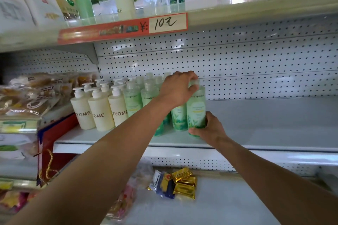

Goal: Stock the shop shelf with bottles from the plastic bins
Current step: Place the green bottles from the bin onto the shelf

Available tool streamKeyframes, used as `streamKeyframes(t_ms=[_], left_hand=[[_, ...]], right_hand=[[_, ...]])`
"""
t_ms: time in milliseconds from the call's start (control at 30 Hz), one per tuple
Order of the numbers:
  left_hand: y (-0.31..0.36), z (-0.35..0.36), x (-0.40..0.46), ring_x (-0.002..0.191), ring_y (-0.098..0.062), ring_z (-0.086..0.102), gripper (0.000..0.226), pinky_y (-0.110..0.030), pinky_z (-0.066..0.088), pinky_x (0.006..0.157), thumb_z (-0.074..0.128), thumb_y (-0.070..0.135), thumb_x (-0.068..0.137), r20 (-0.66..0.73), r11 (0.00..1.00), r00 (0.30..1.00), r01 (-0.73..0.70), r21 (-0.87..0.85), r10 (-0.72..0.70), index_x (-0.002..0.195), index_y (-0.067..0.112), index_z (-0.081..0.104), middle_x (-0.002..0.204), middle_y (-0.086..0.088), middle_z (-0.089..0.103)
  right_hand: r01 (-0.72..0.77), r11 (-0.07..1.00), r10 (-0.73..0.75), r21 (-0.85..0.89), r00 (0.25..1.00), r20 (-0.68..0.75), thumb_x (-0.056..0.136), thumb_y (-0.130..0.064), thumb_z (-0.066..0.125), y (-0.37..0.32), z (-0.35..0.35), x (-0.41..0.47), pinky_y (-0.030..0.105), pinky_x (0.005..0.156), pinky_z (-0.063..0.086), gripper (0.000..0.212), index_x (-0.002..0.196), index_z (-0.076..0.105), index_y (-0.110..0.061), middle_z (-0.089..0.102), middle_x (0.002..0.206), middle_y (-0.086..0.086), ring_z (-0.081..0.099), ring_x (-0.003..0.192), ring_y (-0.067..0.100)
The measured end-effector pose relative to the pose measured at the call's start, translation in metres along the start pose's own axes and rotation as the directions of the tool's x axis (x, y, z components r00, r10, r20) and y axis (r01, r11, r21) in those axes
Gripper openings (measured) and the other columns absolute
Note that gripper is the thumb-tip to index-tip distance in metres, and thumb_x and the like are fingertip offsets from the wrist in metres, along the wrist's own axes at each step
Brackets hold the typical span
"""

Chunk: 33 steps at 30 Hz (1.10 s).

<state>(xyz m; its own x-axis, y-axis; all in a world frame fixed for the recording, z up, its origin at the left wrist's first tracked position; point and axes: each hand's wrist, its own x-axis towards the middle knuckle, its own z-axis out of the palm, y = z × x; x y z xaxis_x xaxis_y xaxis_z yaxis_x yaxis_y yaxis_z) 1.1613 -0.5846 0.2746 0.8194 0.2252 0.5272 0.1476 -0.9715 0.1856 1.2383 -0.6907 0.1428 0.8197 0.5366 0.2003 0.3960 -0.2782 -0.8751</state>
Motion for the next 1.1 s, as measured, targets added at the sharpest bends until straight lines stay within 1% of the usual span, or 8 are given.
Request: streamKeyframes(t_ms=[67,167,400,567,700,833,967,1100], left_hand=[[-0.004,0.0,0.006,0.13,-0.015,0.041,0.042,-0.033,0.018,0.114,0.051,0.045,0.094,0.0,0.985,0.999,-0.039,0.17,0.039,0.131,0.027,0.05,0.133,0.002,0.056],[-0.008,-0.001,0.012,0.14,-0.011,0.029,0.05,-0.036,-0.004,0.12,0.056,0.048,0.091,0.083,0.971,0.996,-0.062,0.231,0.044,0.135,0.028,0.045,0.141,0.0,0.047],[-0.009,0.004,0.018,0.138,-0.013,0.033,0.049,-0.035,-0.006,0.12,0.059,0.04,0.091,0.093,0.981,0.996,-0.033,0.194,0.015,0.135,0.027,0.044,0.139,0.001,0.049],[-0.006,0.005,0.014,0.134,-0.016,0.039,0.048,-0.034,0.001,0.12,0.059,0.037,0.092,0.085,0.987,0.996,-0.015,0.159,0.002,0.135,0.025,0.043,0.137,0.002,0.051],[0.0,0.005,0.009,0.133,-0.02,0.04,0.056,-0.035,0.009,0.12,0.058,0.036,0.092,0.087,0.982,0.996,-0.003,0.188,-0.014,0.142,0.023,0.037,0.14,-0.002,0.05],[0.005,0.006,-0.012,0.131,-0.025,0.04,0.06,-0.034,0.028,0.111,0.06,0.032,0.092,-0.007,0.993,0.998,0.06,0.102,-0.059,0.145,0.021,0.034,0.14,-0.005,0.048],[0.009,0.016,-0.048,0.117,-0.02,0.053,0.039,-0.037,0.043,0.097,0.059,0.029,0.092,-0.124,0.995,0.989,0.092,0.04,-0.086,0.13,0.023,0.052,0.13,0.002,0.055],[0.019,0.037,-0.098,0.088,-0.009,0.063,0.025,-0.033,0.052,0.08,0.059,0.03,0.092,-0.077,0.978,0.979,0.179,-0.107,-0.188,0.116,0.028,0.06,0.109,0.013,0.064]], right_hand=[[0.006,1.0,-0.006,-0.018,1.0,-0.006,0.064,-0.021,0.084,0.0,0.001,0.006,0.036,0.085,0.055,0.059,0.114,0.053,-0.016,0.065,0.108,-0.001,0.062,0.099,0.017],[0.006,0.999,-0.006,-0.032,1.0,-0.009,0.064,-0.021,0.084,0.001,0.003,0.013,0.037,0.085,0.055,0.059,0.114,0.053,-0.015,0.065,0.108,0.001,0.062,0.099,0.018],[0.003,0.999,-0.003,-0.032,1.0,-0.001,0.063,-0.022,0.084,0.005,0.004,0.02,0.041,0.085,0.056,0.061,0.114,0.052,-0.015,0.064,0.107,0.001,0.063,0.098,0.018],[-0.014,0.999,0.015,-0.048,1.0,0.027,0.066,-0.02,0.082,0.0,0.003,0.019,0.038,0.086,0.054,0.059,0.115,0.048,-0.015,0.062,0.11,0.002,0.06,0.102,0.02],[-0.038,0.995,0.042,-0.087,0.998,0.046,0.062,-0.025,0.079,0.001,-0.001,0.013,0.046,0.085,0.056,0.066,0.114,0.039,-0.019,0.058,0.113,0.006,0.06,0.103,0.025],[0.017,0.985,-0.011,-0.174,0.999,0.035,0.077,-0.021,0.072,0.007,-0.009,-0.006,0.045,0.094,0.05,0.073,0.138,0.033,-0.011,0.051,0.124,0.011,0.054,0.113,0.027],[0.137,0.952,-0.131,-0.274,0.991,0.04,0.087,-0.01,0.063,0.016,-0.026,-0.032,0.04,0.096,0.048,0.048,0.132,0.047,-0.01,0.053,0.127,0.011,0.054,0.115,0.026],[0.272,0.896,-0.28,-0.352,0.96,0.028,0.088,-0.003,0.056,0.024,-0.038,-0.06,0.035,0.086,0.05,0.033,0.12,0.059,-0.01,0.059,0.112,0.008,0.058,0.103,0.022]])
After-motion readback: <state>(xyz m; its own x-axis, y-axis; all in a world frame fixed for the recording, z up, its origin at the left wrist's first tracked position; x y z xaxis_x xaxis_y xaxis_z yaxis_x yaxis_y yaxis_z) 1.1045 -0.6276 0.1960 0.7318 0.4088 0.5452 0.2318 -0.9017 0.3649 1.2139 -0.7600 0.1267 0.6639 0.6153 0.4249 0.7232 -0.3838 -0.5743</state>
